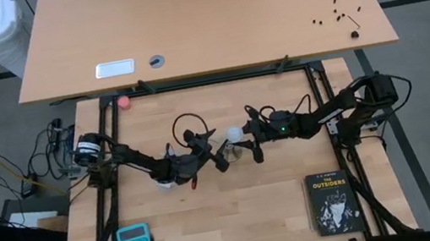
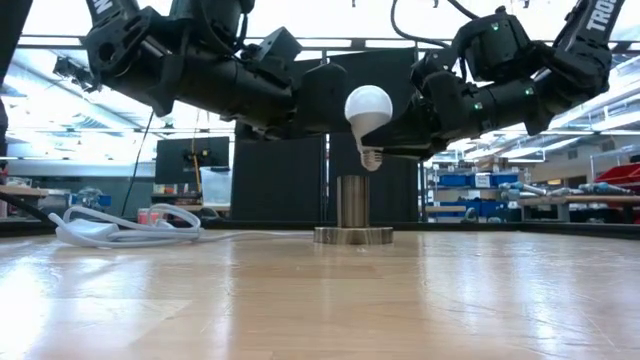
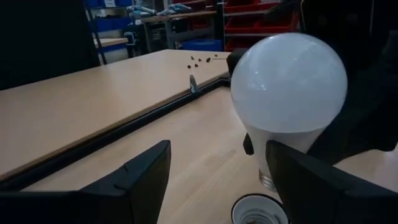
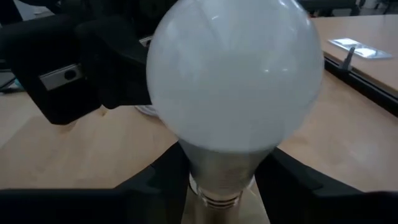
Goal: Screw lightbulb
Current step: Insert the white lightbulb into the silver lamp
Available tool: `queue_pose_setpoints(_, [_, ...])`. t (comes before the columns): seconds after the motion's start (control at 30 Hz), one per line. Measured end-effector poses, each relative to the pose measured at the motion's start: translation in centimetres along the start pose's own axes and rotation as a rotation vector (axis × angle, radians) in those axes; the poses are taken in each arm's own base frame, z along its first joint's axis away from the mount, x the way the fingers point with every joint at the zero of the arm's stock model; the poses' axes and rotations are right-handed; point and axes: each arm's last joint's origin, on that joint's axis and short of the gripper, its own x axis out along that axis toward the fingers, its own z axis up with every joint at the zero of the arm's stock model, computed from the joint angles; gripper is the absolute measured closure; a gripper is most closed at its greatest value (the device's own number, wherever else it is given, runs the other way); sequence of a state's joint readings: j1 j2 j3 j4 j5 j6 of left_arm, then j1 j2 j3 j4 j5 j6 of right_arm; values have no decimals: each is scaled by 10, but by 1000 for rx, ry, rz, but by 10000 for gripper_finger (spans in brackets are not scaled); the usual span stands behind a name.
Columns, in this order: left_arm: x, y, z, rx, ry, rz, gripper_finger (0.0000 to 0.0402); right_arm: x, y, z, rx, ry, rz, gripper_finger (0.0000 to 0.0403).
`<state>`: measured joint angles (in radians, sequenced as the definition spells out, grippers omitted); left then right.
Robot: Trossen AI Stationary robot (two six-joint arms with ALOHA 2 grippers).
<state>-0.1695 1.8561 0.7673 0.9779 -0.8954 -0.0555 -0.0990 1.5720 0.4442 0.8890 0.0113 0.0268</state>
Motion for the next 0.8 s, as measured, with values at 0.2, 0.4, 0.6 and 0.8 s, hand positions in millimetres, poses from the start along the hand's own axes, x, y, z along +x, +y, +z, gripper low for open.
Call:
queue_pose_setpoints(0.2, [1,-1,0,9,8,-6,131,2,-2,-2,1,-15,-7,223])
queue_pose_setpoints(0.4, [0,-1,-2,30,25,-6,131,18,-2,-12,7,22,21,227])
queue_pose_setpoints(0.6, [-9,-7,-6,71,42,27,131,18,-2,-7,1,12,29,228])
queue_pose_setpoints(0.8, [-15,-9,-7,102,40,79,131,13,-4,-4,-3,48,39,235])
